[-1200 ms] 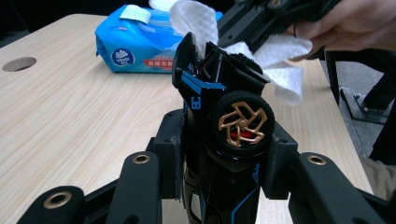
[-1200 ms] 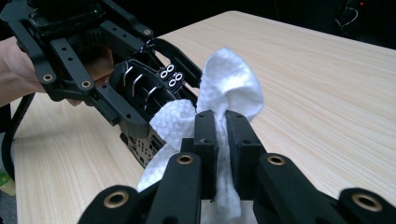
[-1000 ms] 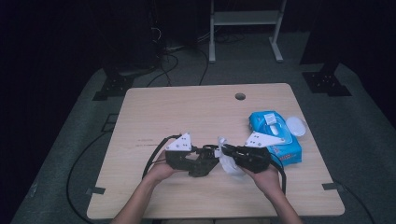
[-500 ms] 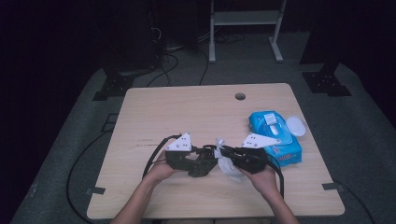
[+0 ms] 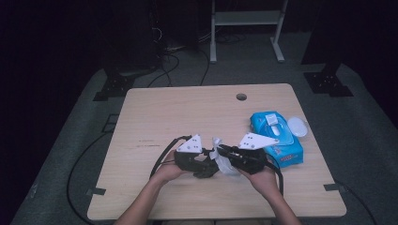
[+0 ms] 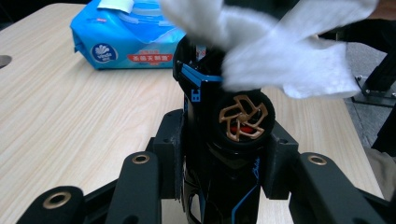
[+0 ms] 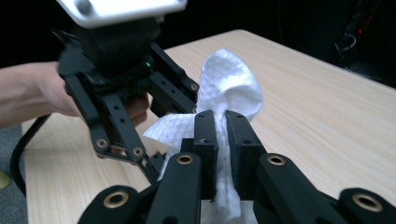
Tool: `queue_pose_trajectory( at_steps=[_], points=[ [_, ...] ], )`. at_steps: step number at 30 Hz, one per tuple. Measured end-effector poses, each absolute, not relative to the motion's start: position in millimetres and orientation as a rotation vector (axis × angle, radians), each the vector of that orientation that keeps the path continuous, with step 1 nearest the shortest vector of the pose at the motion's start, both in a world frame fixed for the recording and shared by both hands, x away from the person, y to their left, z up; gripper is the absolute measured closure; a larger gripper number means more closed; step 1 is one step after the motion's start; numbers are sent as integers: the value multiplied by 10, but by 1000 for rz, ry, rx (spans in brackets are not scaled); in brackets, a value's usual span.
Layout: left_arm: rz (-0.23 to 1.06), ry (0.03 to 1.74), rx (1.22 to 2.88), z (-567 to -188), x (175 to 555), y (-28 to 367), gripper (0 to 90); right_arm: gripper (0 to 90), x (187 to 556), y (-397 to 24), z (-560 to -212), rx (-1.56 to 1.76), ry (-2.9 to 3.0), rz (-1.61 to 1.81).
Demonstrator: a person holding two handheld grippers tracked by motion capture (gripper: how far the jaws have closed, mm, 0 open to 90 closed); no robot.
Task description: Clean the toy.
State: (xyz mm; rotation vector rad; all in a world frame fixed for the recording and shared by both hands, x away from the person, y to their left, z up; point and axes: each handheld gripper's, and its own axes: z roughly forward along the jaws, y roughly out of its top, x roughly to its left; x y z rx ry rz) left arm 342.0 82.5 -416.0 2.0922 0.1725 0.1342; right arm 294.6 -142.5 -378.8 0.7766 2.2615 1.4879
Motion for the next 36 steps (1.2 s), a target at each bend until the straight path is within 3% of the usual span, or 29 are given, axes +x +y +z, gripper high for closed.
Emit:
queue_pose_trajectory(
  at_steps=[7,11,23,28,31,36],
  points=[
    [103,158,2132,-4161,3456,709,602,827,2957,-1570,-3901,832,2247,1453],
    [110,101,2253,-4233,3486,553,616,827,2977,-1677,-4108,918,2274,1443],
    [90,113,2357,-4356,3513,378,613,826,3027,-1602,-4233,949,2329,1466],
    [71,125,2386,-4324,3518,438,590,827,3057,-1547,-4364,975,2365,1467],
    [42,150,2382,-4308,3519,497,508,827,3052,-1536,-4358,963,2367,1452],
    [-31,254,2277,-4250,3542,873,471,826,3013,-1543,-4353,943,2378,1428]
  ],
)
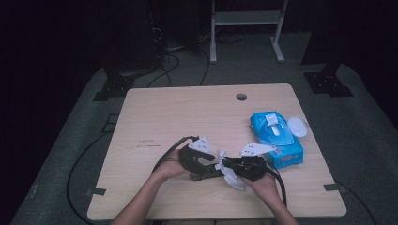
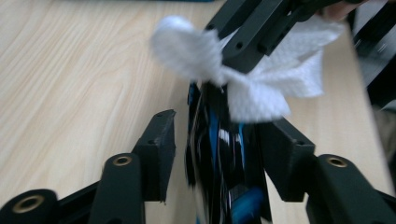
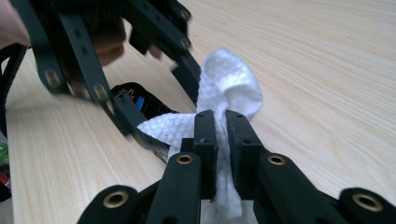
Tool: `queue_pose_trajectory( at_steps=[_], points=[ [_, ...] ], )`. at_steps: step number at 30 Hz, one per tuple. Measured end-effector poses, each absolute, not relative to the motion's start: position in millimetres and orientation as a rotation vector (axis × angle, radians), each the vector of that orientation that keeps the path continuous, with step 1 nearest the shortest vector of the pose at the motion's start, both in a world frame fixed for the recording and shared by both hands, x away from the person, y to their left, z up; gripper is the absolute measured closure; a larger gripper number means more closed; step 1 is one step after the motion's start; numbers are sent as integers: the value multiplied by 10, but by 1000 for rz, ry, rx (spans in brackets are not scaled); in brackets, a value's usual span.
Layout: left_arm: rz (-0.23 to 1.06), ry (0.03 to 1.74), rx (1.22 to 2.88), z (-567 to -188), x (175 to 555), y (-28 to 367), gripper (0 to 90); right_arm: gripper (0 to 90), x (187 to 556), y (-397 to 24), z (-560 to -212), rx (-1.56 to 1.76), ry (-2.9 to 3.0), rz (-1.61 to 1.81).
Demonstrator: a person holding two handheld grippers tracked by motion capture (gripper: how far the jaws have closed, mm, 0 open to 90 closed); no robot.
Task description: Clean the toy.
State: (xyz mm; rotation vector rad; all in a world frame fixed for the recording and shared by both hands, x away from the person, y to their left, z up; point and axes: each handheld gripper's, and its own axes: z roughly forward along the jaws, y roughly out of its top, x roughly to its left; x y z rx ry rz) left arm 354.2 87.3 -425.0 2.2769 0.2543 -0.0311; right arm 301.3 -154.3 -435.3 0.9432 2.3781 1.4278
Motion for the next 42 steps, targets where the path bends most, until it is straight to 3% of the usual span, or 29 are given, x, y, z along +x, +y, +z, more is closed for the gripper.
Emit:
queue_pose_trajectory(
  at_steps=[7,20,37,42],
  points=[
    [-115,347,2161,-4265,3623,1113,458,825,2994,-1530,-4351,917,2376,1412],
    [-155,359,2161,-4353,3486,1100,428,825,2848,-1560,-4348,864,2380,1414],
    [30,184,2293,-4477,3086,797,365,823,2484,-1625,-4584,826,2481,1272],
    [71,191,2342,-4535,3030,715,271,823,2437,-1789,-4540,861,2448,1297]
  ],
)
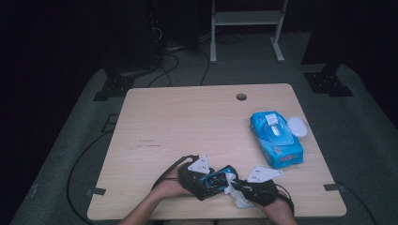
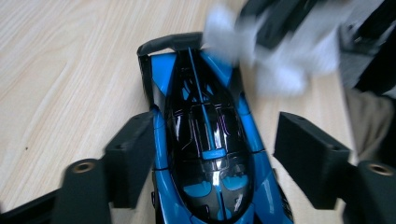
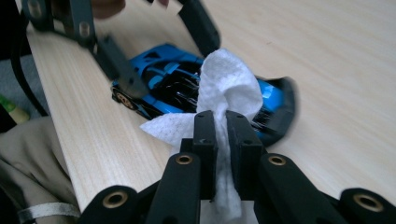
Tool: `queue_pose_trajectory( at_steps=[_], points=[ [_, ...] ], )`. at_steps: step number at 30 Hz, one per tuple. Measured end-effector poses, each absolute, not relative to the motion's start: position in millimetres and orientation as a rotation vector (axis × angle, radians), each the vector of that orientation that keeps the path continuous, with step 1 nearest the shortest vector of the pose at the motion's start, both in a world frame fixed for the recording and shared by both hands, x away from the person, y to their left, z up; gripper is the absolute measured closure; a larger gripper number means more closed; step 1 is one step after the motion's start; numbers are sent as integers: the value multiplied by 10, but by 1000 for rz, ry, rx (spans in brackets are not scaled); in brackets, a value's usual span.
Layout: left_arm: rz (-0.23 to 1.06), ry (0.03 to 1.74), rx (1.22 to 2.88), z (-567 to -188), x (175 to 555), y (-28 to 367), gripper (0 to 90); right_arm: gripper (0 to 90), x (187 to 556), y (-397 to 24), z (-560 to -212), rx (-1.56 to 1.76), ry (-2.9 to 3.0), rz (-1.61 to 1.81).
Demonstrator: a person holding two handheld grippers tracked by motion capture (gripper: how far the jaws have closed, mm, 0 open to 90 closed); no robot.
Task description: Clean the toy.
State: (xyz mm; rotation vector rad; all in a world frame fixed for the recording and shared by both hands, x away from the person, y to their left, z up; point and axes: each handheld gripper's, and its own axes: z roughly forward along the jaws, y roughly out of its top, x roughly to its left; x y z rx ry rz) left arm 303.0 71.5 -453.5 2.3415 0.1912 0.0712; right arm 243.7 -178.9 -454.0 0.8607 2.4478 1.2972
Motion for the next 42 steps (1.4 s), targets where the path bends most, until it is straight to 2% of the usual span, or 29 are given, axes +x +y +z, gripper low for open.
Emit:
queue_pose_trajectory(
  at_steps=[5,8,14,21,29,35,36,42],
  points=[
    [115,231,2391,-4598,3042,641,180,823,2399,-2108,-4400,941,2339,1356],
    [110,252,2408,-4652,3056,622,155,822,2406,-2225,-4384,973,2316,1351],
    [91,271,2445,-4706,3071,554,174,821,2452,-2265,-4433,990,2323,1318],
    [108,292,2470,-4665,3058,502,258,819,2485,-2274,-4437,990,2328,1294],
    [98,254,2479,-4648,3140,503,260,819,2480,-2355,-4424,1009,2313,1277],
    [148,272,2439,-4489,3348,489,260,817,2533,-2462,-4426,1041,2299,1250],
    [191,276,2429,-4435,3419,479,260,816,2579,-2492,-4447,1052,2302,1233],
    [238,319,2440,-4436,3656,508,259,797,2703,-2563,-4574,1078,2320,1188]
  ],
)
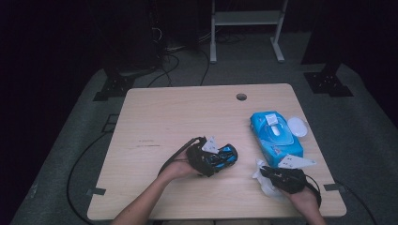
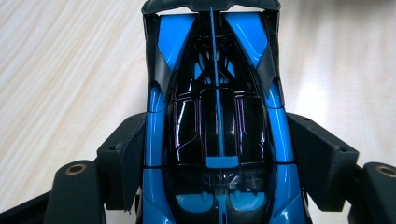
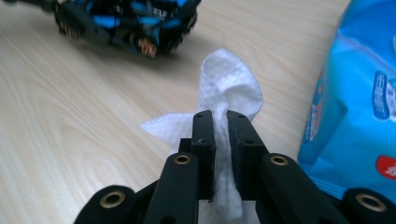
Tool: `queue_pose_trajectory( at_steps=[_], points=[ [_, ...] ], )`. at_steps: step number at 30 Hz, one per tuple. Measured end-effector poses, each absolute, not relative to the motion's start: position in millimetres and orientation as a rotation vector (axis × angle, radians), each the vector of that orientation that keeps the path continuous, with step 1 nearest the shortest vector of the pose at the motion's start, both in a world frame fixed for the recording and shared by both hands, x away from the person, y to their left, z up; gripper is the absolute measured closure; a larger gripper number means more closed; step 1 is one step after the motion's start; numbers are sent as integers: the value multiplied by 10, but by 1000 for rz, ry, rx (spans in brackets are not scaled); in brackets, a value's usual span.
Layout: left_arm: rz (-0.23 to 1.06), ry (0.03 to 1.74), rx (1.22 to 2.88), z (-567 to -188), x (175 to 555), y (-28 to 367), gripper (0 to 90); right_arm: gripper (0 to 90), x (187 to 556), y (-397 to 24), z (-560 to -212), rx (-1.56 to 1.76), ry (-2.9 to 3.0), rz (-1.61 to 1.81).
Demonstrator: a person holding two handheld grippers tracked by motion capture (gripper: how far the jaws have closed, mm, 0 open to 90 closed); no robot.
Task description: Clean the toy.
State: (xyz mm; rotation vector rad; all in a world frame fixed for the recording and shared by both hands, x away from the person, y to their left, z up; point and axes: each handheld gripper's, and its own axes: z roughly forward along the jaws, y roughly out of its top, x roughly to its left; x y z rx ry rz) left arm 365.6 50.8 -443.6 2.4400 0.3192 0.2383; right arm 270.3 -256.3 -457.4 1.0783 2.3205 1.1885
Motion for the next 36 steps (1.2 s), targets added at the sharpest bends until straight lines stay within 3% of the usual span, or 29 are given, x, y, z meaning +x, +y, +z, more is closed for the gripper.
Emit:
queue_pose_trajectory(
  at_steps=[1,4,6,11,17,26,36],
  points=[
    [238,319,2440,-4436,3656,508,259,797,2703,-2563,-4574,1078,2320,1188],
    [224,358,2434,-4470,3763,547,263,647,2764,-2572,-4643,1096,2353,1156],
    [232,365,2432,-4482,3783,553,263,596,2774,-2565,-4646,1082,2364,1160],
    [203,370,2450,-4550,3793,558,262,521,2745,-2592,-4596,1069,2353,1212],
    [160,396,2423,-4581,3802,630,237,475,2714,-2598,-4537,1041,2350,1262],
    [212,409,2391,-4476,3748,737,158,439,2707,-2610,-4497,1040,2342,1287],
    [291,460,2326,-4375,3576,1177,143,412,2659,-2687,-4406,1049,2309,1305]
  ],
)
